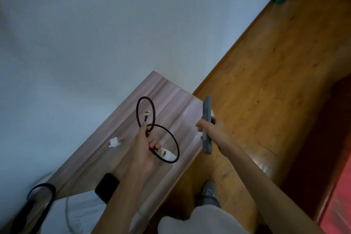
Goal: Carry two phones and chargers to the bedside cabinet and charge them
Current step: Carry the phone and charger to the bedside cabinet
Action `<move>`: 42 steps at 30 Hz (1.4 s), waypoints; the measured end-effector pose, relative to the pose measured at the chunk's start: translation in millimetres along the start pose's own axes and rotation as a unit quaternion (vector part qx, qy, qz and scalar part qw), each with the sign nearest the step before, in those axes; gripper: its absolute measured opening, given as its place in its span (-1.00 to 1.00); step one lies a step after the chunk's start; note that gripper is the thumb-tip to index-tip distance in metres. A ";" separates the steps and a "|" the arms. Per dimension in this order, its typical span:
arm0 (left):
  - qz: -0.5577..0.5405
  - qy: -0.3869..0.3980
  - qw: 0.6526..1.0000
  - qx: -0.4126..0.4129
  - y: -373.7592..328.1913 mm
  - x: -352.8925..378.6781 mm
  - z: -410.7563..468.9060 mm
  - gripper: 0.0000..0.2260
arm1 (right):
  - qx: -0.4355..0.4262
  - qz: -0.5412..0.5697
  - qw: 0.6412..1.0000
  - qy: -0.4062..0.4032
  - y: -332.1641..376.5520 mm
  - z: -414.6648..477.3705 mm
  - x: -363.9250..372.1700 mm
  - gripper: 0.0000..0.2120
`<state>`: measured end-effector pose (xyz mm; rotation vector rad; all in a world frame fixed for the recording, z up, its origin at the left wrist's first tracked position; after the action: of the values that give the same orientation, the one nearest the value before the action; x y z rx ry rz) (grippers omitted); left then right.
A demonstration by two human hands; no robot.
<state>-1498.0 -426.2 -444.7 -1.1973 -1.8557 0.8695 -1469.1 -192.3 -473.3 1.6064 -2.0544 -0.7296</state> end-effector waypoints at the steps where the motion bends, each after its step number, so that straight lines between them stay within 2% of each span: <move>1: 0.010 0.013 1.000 0.002 3.4 14.5 -0.3 -0.74 | -0.003 0.005 1.000 -0.009 -0.1 -2.3 -12.1 -0.76; 4: 0.033 0.054 0.998 0.004 14.6 56.6 -1.4 -0.78 | -0.008 0.015 0.999 -0.037 -0.4 -9.7 -50.8 -0.70; 7: 0.041 0.119 0.992 -0.011 25.7 97.3 -5.3 -0.77 | -0.001 0.026 0.998 -0.060 -4.7 -15.9 -87.9 -0.86; 12: -0.032 0.248 0.966 -0.067 42.8 171.9 -17.5 -0.81 | 0.005 0.047 0.993 -0.104 -15.7 -23.8 -145.6 -0.72; 17: -0.058 0.285 0.947 -0.139 66.3 226.6 -21.0 -0.91 | 0.017 0.094 0.987 -0.126 -25.6 -27.0 -193.9 -0.74; 20: -0.063 0.334 0.928 -0.153 72.5 265.9 -23.0 -0.93 | 0.012 0.127 0.982 -0.139 -22.3 -28.4 -222.2 -0.77; 24: -0.016 0.389 0.905 -0.173 89.9 322.9 -16.9 -0.93 | 0.002 0.155 0.973 -0.172 -9.7 -29.7 -264.7 -0.84; 27: 0.029 0.442 0.875 -0.194 108.5 378.9 -13.6 -0.81 | 0.005 0.165 0.967 -0.196 8.3 -20.8 -304.7 -0.84; 29: 0.064 0.446 0.875 -0.179 117.1 416.3 -2.0 -0.79 | 0.000 0.176 0.961 -0.212 26.9 -12.7 -333.1 -0.85; 33: 0.134 0.389 0.899 -0.153 129.7 480.8 34.6 -0.80 | -0.009 0.202 0.950 -0.240 67.8 5.2 -390.2 -0.87; 37: 0.285 0.367 0.880 -0.102 134.0 536.4 65.4 -0.78 | -0.018 0.215 0.943 -0.255 108.9 21.7 -438.4 -0.84; 42: 0.247 0.401 0.872 -0.134 137.7 615.6 72.7 -0.63 | -0.001 0.208 0.940 -0.269 138.9 40.7 -486.7 -0.81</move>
<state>-1675.6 183.3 -457.4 -1.8948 -1.0082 0.2554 -1483.0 312.8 -422.6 0.9679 -2.6510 -1.0900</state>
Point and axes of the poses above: each hand's wrist, its own z-axis towards the middle knuckle, its own x-axis out of the palm, y = z × x, the point moved 10 cm from there along z, towards the middle knuckle, and after that the axes turned 14 degrees about x, right-handed, at the moved point
